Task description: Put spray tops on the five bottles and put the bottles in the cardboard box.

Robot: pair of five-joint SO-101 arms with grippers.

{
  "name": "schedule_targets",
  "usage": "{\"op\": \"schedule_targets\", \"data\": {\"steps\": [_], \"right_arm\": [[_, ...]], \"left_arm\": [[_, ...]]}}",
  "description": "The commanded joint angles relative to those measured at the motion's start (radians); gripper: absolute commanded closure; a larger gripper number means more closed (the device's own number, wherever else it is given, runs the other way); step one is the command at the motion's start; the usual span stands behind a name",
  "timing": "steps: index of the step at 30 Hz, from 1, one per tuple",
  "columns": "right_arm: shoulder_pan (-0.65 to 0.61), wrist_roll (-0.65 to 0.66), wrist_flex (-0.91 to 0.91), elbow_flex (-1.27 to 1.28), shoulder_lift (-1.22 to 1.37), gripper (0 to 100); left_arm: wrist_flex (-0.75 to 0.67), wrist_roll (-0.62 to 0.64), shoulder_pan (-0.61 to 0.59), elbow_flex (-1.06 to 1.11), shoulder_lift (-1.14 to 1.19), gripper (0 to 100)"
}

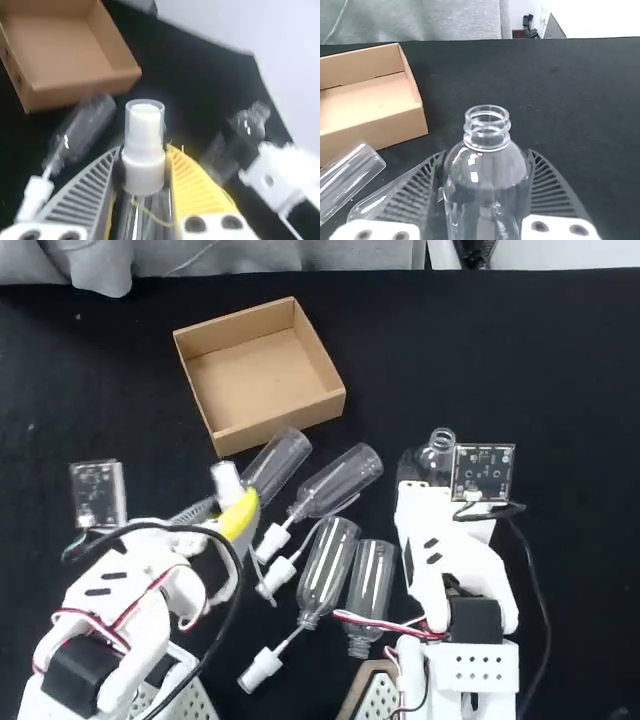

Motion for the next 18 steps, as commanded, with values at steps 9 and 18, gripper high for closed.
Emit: {"op": "schedule_targets", "data": {"steps": [9,18], "right_arm": [[-0.092,0.002,-0.023,0.012,-0.024,84.7],[-0.092,0.002,-0.028,0.01,-0.024,84.7]], "left_arm": [[-0.161,0.061,-0.05,0.136,-0.18,97],[-0.222,0.089,-0.051,0.203,-0.229,97]]}}
